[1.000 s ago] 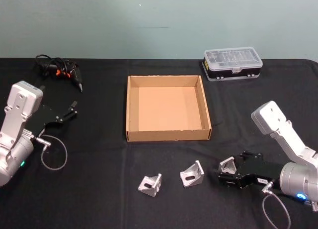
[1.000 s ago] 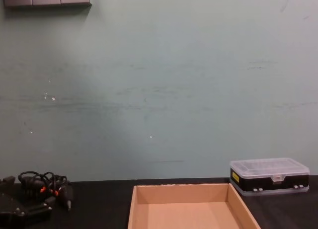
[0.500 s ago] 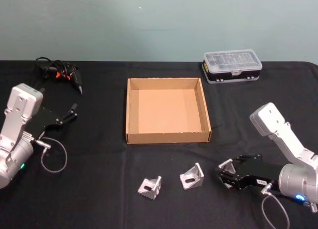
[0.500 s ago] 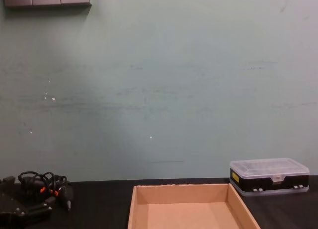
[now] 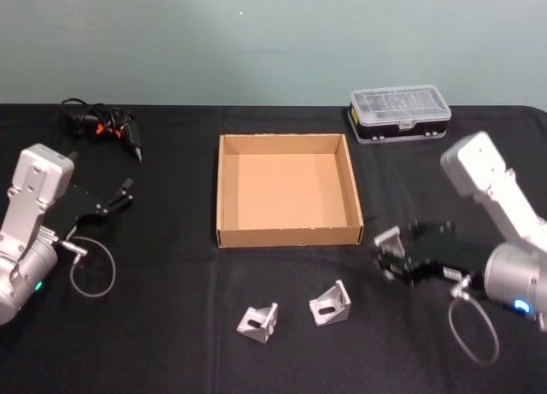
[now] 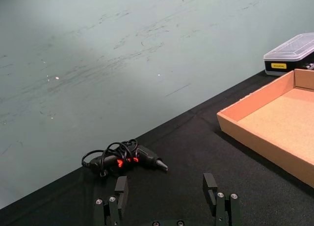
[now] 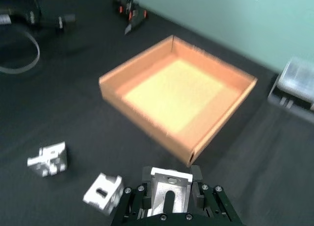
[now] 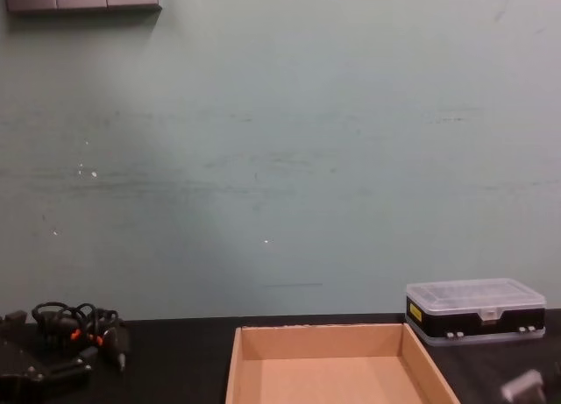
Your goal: Use one hand to pick up the angle iron from the table and place it into the box.
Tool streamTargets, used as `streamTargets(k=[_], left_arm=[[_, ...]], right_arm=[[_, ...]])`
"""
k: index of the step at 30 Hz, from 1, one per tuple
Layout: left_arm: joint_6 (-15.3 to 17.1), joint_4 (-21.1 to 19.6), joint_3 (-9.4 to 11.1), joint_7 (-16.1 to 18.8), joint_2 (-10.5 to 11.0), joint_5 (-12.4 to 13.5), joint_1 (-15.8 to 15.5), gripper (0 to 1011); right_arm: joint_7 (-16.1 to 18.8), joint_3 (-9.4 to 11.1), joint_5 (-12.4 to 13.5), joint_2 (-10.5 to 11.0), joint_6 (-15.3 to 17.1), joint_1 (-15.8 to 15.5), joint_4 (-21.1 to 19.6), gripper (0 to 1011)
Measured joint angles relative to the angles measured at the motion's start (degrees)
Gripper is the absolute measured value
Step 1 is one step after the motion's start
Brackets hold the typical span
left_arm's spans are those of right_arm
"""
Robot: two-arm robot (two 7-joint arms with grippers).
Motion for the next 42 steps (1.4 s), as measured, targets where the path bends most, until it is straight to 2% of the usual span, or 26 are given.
streamTargets(k=[3, 8, 9, 12, 15, 21, 24, 31, 38, 42], left_arm=[[0.0, 0.0, 0.0, 0.0, 0.0, 0.0, 0.0, 1000], [0.0, 0.0, 0.0, 0.0, 0.0, 0.0, 0.0, 1000], [0.0, 0.0, 0.0, 0.0, 0.0, 0.0, 0.0, 1000], [0.0, 0.0, 0.0, 0.0, 0.0, 0.0, 0.0, 1000], [0.0, 0.0, 0.0, 0.0, 0.0, 0.0, 0.0, 1000], [0.0, 0.0, 0.0, 0.0, 0.0, 0.0, 0.0, 1000], [0.0, 0.0, 0.0, 0.0, 0.0, 0.0, 0.0, 1000], [0.0, 0.0, 0.0, 0.0, 0.0, 0.0, 0.0, 1000], [0.0, 0.0, 0.0, 0.0, 0.0, 0.0, 0.0, 1000], [0.0, 0.0, 0.0, 0.0, 0.0, 0.0, 0.0, 1000]], right_arm=[[-0.3, 0.1, -0.6, -0.4, -0.5, 1.3, -0.5, 459], [-0.2, -1.0, -2.8, -3.2, -2.4, 6.6, 1.4, 459], [-0.2, -1.0, -2.8, -3.2, -2.4, 6.6, 1.4, 459], [0.1, -2.4, -4.5, -5.2, -3.6, 10.3, 4.5, 459], [0.7, -3.5, -5.5, -6.4, -4.2, 12.4, 6.9, 459], [3.1, -6.5, -7.6, -10.1, -6.0, 18.2, 15.4, 459], [3.7, -7.3, -8.0, -11.1, -6.5, 19.5, 18.0, 459], [5.9, -9.5, -8.7, -14.9, -8.3, 23.5, 27.9, 459], [6.8, -11.0, -9.5, -17.3, -9.0, 25.6, 33.8, 459], [7.1, -11.4, -9.7, -17.9, -9.1, 25.9, 35.5, 459]])
